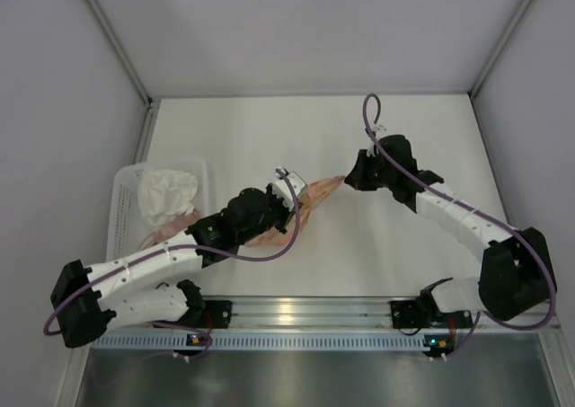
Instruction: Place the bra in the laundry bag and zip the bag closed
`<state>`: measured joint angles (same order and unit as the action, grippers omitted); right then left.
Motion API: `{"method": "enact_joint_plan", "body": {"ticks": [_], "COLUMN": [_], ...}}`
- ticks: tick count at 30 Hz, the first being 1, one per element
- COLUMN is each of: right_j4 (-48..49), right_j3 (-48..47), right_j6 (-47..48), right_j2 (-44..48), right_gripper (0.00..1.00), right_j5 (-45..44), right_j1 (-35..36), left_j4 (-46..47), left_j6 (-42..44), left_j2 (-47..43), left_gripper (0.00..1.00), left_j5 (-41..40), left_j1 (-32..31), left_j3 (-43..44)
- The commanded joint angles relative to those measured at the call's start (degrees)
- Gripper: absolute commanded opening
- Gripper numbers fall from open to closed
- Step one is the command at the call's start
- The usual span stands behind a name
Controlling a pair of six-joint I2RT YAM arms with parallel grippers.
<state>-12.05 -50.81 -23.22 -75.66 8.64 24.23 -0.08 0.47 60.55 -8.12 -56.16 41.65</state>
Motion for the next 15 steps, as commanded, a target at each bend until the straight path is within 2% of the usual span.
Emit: {"method": "enact_joint_plan", "body": {"ticks": [1, 8, 11, 12, 15], "right_j4": [5.89, 7.75, 7.57, 7.05, 6.26], "right_j3": [-2.28, -0.17, 0.18, 0.09, -0.87], "right_j6": [0.38, 0.37, 0.37, 0.37, -0.5], "right_j2": [-2.82, -4.23, -4.85, -5.02, -5.55], "right_gripper": [0.0, 0.0, 0.0, 0.0, 0.0], "right_j5": [-1.97, -1.09, -1.0, -0.91, -0.65], "right_j1": [-3.22, -3.13, -3.22, -3.14, -3.22], "left_j4": [-1.07, -0.36, 3.23, 3.85, 4.91], "left_j6": [0.24, -0.21, -1.95, -3.1, -4.42], "left_j2": [-3.69, -3.95, -6.14, -7.37, -9.66], "left_gripper": [0.0, 0.0, 0.0, 0.0, 0.0], "left_j5": [1.97, 1.27, 0.74, 1.52, 12.03], "left_j1": [0.44, 1.4, 3.42, 5.52, 11.67], "left_j3": [-0.25, -0.43, -0.6, -0.34, 0.71]}}
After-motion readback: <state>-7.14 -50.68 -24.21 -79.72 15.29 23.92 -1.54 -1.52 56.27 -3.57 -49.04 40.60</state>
